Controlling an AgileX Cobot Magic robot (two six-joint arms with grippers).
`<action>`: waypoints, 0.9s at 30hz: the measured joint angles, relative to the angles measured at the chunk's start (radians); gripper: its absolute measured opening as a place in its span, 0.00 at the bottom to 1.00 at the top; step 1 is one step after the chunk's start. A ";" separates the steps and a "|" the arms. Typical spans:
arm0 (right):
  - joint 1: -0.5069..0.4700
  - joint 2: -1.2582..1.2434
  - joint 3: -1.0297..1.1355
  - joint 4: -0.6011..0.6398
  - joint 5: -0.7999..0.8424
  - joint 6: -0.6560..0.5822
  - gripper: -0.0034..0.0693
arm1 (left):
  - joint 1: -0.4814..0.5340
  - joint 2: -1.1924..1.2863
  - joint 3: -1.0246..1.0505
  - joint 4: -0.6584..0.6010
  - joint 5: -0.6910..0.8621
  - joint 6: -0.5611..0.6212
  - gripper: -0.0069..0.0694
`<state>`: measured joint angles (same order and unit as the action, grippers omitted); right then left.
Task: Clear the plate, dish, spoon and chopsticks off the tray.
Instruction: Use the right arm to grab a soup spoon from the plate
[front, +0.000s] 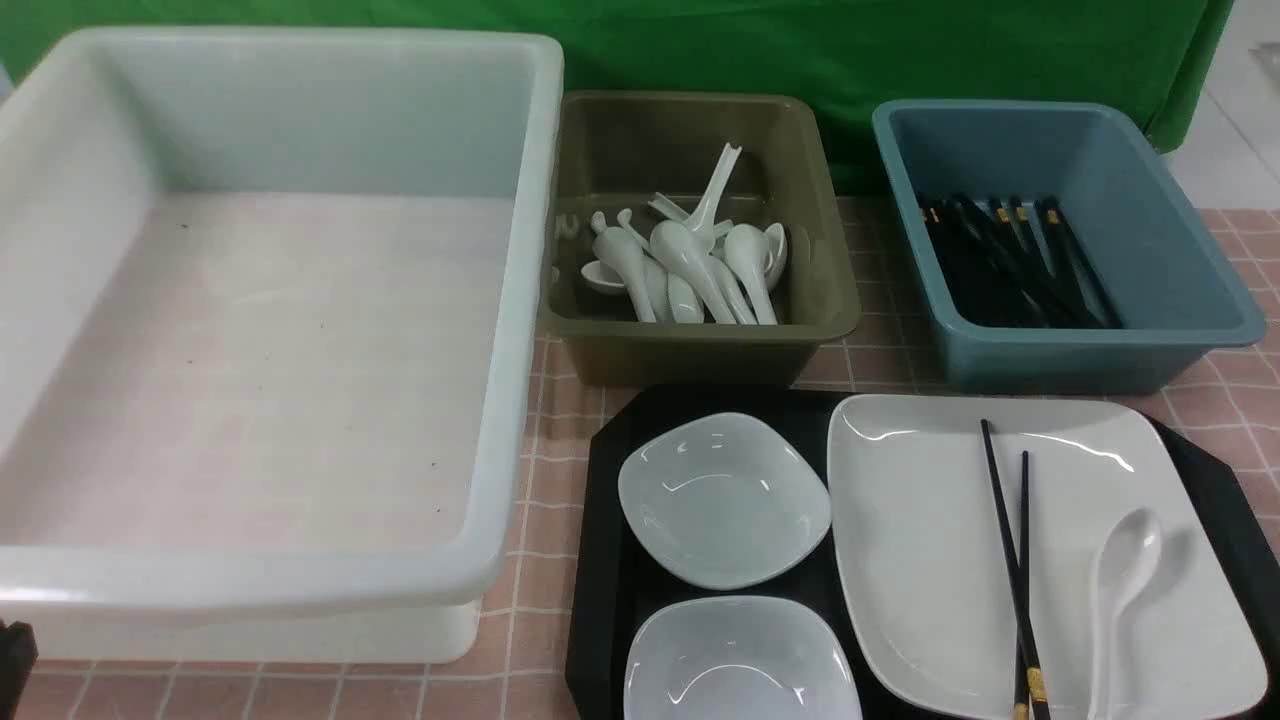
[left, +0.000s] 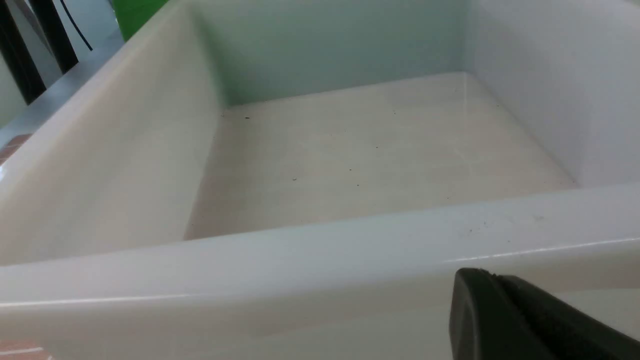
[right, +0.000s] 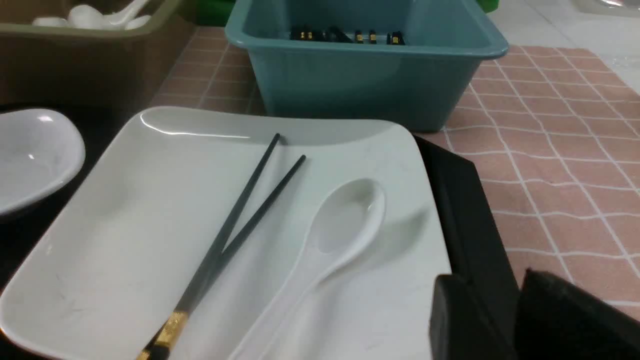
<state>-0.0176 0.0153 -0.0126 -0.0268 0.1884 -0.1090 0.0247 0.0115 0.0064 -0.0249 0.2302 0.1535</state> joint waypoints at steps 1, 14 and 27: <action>0.000 0.000 0.000 0.000 0.000 0.000 0.38 | 0.000 0.000 0.000 0.000 0.000 0.000 0.12; 0.000 0.000 0.000 0.000 0.000 0.001 0.38 | 0.000 0.000 0.000 -0.004 -0.033 0.000 0.12; 0.000 0.000 0.000 0.000 -0.001 0.000 0.38 | 0.000 0.000 0.000 -0.427 -0.555 -0.154 0.12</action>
<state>-0.0176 0.0153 -0.0126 -0.0268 0.1870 -0.1093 0.0247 0.0115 0.0064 -0.4524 -0.3250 0.0000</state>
